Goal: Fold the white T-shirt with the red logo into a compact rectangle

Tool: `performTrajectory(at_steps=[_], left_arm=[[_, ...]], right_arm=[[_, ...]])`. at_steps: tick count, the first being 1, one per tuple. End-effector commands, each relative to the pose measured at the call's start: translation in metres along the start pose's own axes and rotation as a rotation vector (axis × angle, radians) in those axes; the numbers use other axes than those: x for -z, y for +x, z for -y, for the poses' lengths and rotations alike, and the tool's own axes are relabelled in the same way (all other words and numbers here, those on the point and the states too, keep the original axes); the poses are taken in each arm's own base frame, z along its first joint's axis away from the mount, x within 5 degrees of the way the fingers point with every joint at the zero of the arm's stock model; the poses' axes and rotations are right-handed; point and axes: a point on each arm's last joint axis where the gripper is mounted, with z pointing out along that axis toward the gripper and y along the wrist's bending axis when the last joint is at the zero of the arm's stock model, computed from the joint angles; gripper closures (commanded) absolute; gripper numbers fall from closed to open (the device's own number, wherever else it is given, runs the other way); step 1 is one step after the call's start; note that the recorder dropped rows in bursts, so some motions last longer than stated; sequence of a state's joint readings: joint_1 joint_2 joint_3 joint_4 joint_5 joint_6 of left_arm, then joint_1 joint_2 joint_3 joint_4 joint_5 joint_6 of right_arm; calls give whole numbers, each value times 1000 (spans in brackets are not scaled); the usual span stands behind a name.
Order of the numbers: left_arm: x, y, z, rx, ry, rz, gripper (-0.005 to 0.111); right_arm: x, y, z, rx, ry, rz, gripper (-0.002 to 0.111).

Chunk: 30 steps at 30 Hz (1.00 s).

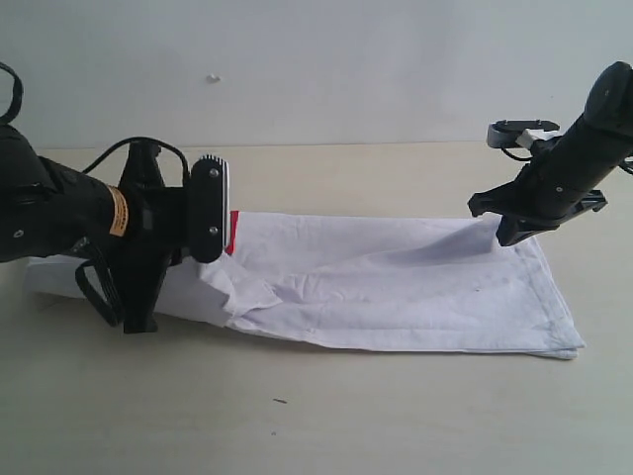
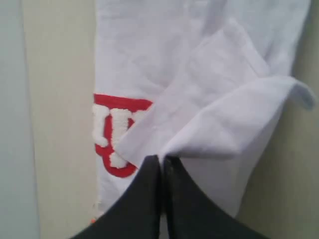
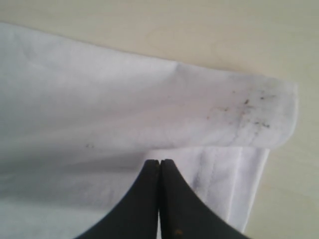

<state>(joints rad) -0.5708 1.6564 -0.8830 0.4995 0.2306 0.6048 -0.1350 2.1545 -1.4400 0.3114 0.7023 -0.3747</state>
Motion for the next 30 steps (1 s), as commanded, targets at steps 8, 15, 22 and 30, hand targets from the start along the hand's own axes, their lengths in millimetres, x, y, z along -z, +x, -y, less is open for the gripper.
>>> performTrajectory(at_steps=[8, 15, 22, 30], left_arm=[[0, 12, -14, 57, -63, 26, 39], [0, 9, -17, 107, -87, 62, 55], [10, 15, -11, 147, -23, -42, 82], [2, 18, 18, 209, 120, -108, 107]], right_arm=[[4, -2, 2, 15, 10, 25, 108], [4, -1, 2, 15, 9, 23, 108], [4, -1, 2, 15, 9, 23, 108], [4, 0, 1, 13, 2, 11, 108]])
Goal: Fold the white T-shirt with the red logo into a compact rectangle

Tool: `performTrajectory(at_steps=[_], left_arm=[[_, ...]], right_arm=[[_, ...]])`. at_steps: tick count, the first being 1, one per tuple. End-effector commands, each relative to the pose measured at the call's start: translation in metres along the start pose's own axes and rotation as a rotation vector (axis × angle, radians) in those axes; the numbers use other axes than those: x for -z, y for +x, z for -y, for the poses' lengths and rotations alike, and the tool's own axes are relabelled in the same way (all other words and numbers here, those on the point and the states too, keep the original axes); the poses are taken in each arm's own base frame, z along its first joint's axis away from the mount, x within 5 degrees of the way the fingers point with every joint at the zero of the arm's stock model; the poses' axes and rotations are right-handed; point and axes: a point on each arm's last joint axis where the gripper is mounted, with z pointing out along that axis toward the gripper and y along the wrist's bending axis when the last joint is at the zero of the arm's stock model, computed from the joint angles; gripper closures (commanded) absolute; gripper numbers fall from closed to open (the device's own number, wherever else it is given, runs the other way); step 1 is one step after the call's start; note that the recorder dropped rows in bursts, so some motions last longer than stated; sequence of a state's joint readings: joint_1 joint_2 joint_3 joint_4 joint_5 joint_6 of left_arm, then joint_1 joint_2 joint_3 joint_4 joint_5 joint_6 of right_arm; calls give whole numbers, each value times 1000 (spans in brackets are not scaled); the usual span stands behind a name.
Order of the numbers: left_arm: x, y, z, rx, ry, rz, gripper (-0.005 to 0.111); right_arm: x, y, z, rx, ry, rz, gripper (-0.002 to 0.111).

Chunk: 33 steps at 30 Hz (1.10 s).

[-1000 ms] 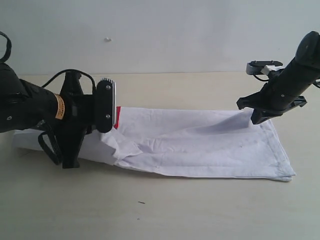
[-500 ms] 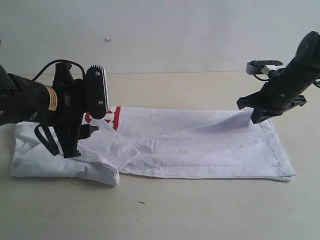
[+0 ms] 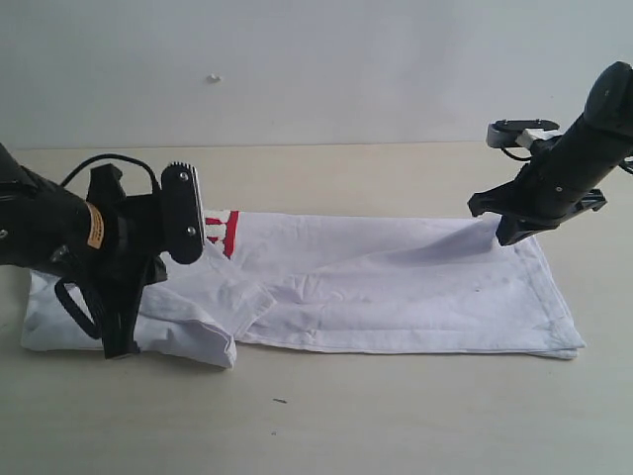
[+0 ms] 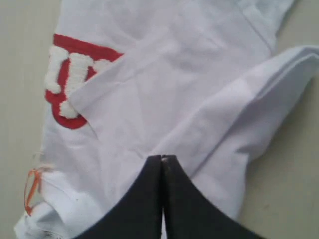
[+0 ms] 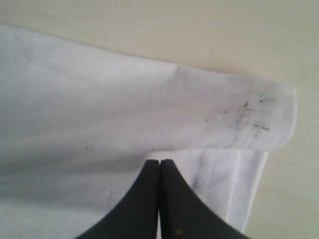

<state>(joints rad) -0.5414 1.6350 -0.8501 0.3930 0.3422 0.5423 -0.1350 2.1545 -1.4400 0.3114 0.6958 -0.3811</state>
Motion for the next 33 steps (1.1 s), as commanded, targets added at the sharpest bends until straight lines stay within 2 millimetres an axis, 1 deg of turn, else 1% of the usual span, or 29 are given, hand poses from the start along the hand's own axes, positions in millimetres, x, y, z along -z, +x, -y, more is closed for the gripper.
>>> performTrajectory(at_steps=[1, 5, 9, 11, 16, 18, 21, 23, 24, 25, 26, 27, 28, 29, 30, 31, 32, 33], left_arm=[[-2, 0, 7, 48, 40, -6, 107], [-2, 2, 12, 103, 96, -31, 107], [7, -7, 13, 144, 241, -40, 107], [7, -7, 16, 135, 279, -57, 107], [-10, -3, 23, 108, 323, -100, 107], [-19, -5, 22, 106, 297, -81, 107], [-26, -12, 10, 110, 171, 17, 107], [-34, -10, 12, 112, 183, 5, 107], [-44, -6, 18, 109, 215, -25, 107], [-48, -5, 20, 100, 225, -37, 107], [-50, -3, 20, 52, 218, -49, 107], [-50, -4, 18, 42, 209, -50, 107], [-42, -8, 10, 74, 177, -29, 107], [-38, -10, 6, 88, 162, -18, 107], [-28, -14, -1, 110, 134, 5, 107], [-23, -15, -3, 113, 127, 9, 107], [-13, -13, -4, 131, 147, -16, 107], [-10, -11, -1, 129, 174, -43, 107]], right_arm=[[4, 0, 1, 6, -1, 5, 108], [4, 0, 1, 6, -1, 5, 108], [4, 0, 1, 6, -1, 3, 108], [4, 1, 1, 6, -2, 1, 108], [4, 1, 1, 6, -2, 1, 108], [4, 1, 1, 6, -2, 1, 108], [4, 0, 1, 6, -1, 4, 108], [4, 0, 1, 6, -1, 4, 108], [4, 0, 1, 6, -1, 4, 108], [4, 0, 1, 6, -1, 4, 108], [4, 0, 1, 6, -1, 4, 108], [4, 0, 1, 6, -1, 4, 108], [4, 0, 1, 6, 0, 8, 108], [4, 0, 1, 6, 2, 10, 108], [4, 0, 1, 6, 2, 10, 108], [4, 0, 1, 6, 2, 10, 108], [4, 0, 1, 6, 0, 7, 108], [4, 0, 1, 6, -1, 5, 108]])
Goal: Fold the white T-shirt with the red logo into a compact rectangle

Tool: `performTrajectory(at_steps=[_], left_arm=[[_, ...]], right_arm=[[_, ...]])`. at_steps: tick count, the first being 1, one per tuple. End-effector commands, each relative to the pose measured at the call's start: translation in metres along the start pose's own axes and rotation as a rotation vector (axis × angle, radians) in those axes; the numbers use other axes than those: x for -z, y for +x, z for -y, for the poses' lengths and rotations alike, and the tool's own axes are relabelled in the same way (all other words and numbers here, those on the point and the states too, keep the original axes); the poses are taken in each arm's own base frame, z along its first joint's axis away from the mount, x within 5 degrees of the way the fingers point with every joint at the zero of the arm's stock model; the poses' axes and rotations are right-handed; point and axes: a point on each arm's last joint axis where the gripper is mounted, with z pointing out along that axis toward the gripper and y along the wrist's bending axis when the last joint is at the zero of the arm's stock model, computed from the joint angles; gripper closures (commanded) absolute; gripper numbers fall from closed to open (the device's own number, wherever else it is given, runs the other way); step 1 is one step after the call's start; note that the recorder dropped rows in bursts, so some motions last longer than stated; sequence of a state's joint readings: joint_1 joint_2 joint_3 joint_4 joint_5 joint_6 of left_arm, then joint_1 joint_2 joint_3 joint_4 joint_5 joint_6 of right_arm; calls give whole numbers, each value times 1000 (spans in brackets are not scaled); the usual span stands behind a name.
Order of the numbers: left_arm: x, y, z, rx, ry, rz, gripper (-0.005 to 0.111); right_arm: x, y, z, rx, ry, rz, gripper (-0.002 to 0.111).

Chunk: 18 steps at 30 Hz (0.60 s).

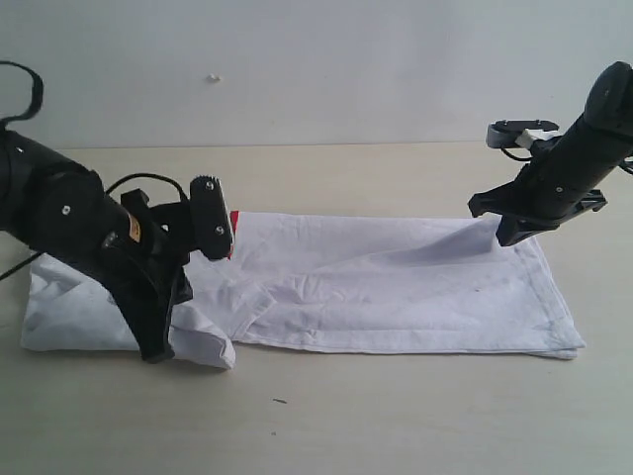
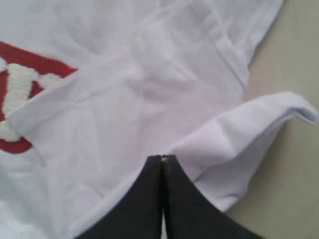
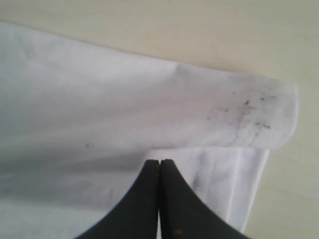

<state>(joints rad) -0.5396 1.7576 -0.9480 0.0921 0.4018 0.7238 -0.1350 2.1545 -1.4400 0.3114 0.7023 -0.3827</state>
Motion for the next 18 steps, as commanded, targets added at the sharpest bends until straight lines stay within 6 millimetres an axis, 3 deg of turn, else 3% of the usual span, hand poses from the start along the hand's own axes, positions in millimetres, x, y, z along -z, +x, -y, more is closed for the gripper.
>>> performTrajectory(at_steps=[1, 7, 10, 18], left_arm=[[17, 7, 4, 19, 71, -87, 107], [-2, 11, 15, 31, 183, -139, 107], [-15, 9, 14, 32, 153, -111, 107], [-22, 5, 0, 15, 31, -18, 107]], right_arm=[[4, 0, 1, 5, 1, 9, 108], [4, 0, 1, 5, -1, 3, 108], [4, 0, 0, 1, -4, 6, 108], [4, 0, 1, 1, -1, 12, 108]])
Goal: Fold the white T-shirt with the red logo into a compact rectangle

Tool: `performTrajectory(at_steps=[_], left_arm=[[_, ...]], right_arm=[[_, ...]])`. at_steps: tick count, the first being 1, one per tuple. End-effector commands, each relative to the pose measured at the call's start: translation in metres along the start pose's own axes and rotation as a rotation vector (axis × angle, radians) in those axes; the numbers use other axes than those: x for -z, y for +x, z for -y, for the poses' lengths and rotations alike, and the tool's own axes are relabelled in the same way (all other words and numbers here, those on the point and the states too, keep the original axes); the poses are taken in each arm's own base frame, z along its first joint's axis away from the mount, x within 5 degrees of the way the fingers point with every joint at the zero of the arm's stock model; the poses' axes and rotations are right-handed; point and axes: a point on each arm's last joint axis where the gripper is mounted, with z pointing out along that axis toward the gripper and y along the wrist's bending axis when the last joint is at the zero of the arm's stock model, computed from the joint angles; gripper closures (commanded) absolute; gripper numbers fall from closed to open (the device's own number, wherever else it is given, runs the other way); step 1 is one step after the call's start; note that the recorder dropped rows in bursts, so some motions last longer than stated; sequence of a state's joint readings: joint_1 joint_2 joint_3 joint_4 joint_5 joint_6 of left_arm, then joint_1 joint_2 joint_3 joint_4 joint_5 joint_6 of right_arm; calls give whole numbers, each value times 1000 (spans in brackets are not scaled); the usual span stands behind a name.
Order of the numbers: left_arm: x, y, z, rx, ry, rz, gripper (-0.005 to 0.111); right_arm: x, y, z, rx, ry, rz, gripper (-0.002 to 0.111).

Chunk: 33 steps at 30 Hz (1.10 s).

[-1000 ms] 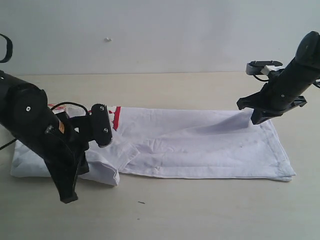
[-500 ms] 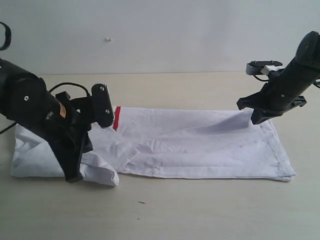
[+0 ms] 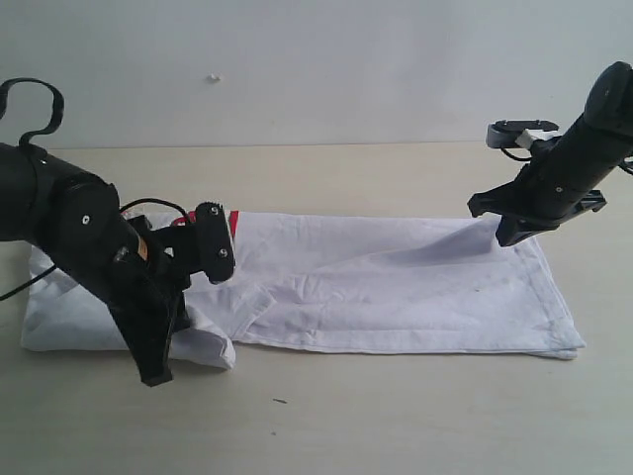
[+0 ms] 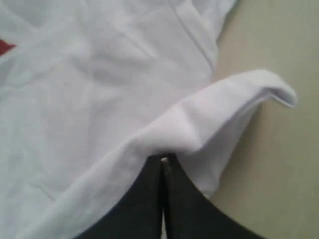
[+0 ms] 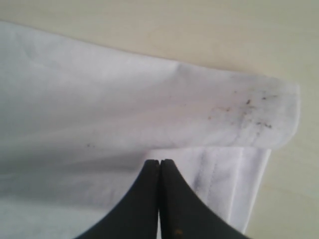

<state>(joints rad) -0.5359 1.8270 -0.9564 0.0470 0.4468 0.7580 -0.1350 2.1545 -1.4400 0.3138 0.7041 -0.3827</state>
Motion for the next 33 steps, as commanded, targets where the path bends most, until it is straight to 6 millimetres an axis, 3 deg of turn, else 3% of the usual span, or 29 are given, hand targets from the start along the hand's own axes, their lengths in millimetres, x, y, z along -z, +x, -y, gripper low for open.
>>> performTrajectory(at_steps=[1, 7, 12, 19, 21, 26, 29, 33], left_arm=[[-2, -1, -8, 13, -57, 49, 107], [-15, 1, -7, -9, -45, 26, 107], [8, -7, -17, 48, -86, 60, 107], [13, 28, -33, 46, -89, -31, 106], [11, 36, -34, 8, -94, -50, 98], [7, 42, -31, -160, -93, -54, 63], [4, 44, -28, -223, -95, -50, 60], [2, 43, -27, -246, -129, -19, 65]], right_arm=[[4, 0, 1, 3, 0, 12, 108], [4, 0, 1, 6, 3, 11, 108], [4, 0, 1, 6, 3, 11, 108], [4, 0, 1, 6, 1, 7, 108], [4, 0, 1, 6, 1, 7, 108], [4, 0, 1, 6, 4, 13, 108], [4, 0, 1, 6, 4, 14, 108], [4, -1, 1, 6, 5, 16, 108]])
